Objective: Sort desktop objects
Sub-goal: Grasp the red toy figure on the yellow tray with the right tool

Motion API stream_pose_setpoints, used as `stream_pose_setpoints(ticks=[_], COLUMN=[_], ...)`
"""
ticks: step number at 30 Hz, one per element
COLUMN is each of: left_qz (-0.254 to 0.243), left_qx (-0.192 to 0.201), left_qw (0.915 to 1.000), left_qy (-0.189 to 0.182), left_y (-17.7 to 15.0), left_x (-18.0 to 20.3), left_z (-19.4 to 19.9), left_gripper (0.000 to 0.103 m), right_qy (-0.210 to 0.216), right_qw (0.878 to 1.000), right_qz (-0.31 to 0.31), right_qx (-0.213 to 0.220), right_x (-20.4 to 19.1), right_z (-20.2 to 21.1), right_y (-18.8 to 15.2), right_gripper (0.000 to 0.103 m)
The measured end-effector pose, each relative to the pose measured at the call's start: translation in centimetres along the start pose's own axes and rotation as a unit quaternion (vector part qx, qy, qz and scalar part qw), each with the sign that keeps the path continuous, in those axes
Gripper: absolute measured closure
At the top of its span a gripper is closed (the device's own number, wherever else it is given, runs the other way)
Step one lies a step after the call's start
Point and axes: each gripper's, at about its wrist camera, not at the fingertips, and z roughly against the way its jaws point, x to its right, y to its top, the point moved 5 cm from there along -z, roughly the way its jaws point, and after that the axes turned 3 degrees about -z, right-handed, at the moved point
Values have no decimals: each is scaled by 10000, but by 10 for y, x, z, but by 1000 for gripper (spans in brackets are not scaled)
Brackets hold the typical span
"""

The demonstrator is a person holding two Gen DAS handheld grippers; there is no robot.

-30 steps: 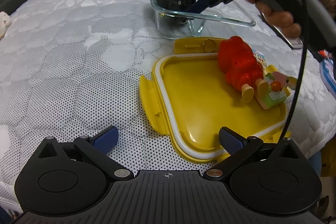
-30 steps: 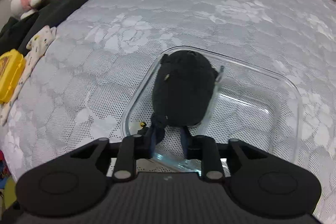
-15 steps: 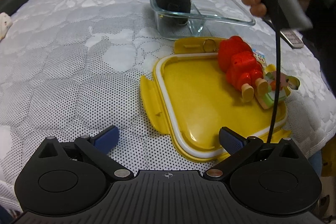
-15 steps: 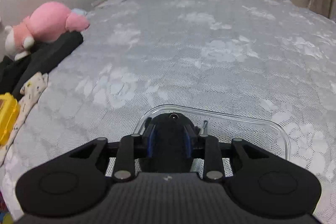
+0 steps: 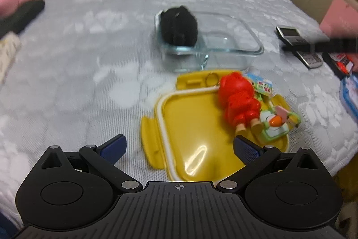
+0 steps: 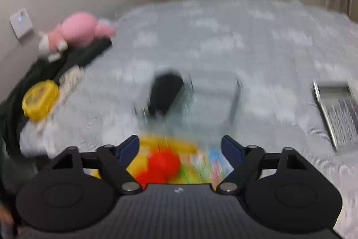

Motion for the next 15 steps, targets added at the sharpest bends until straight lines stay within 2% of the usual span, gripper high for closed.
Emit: stream_pose_setpoints(ticks=[1, 2, 5, 8, 9, 11, 14, 15], left_qz=[-69, -90, -142, -366, -460, -625, -717, -733], left_qx=[-57, -124, -411, -536, -533, -479, -406, -375], left_qw=[9999, 9998, 9989, 9972, 9965, 9951, 9945, 9945], left_qy=[86, 150, 194, 368, 448, 596, 651, 646], left_y=[-1, -2, -13, -22, -23, -24, -25, -25], left_x=[5, 9, 23, 35, 38, 44, 48, 49], left_z=[-2, -4, -12, -12, -10, -5, 1, 3], left_gripper=[0, 0, 0, 0, 0, 0, 0, 0], right_qy=[55, 151, 552, 1097, 1159, 1062, 682, 713], right_qw=[9999, 9997, 9971, 9900, 9890, 9907, 9941, 9932], right_qz=[-42, -82, -485, -848, -864, -770, -576, -613], right_qx=[-88, -159, -189, -276, -303, -356, -616, -681], right_x=[3, 5, 7, 3, -2, -11, -18, -18], right_z=[-2, -4, -11, -21, -27, -41, -64, -69], right_y=[-9, -16, -23, -20, -18, -14, -18, -20], right_gripper=[42, 45, 46, 44, 44, 44, 44, 49])
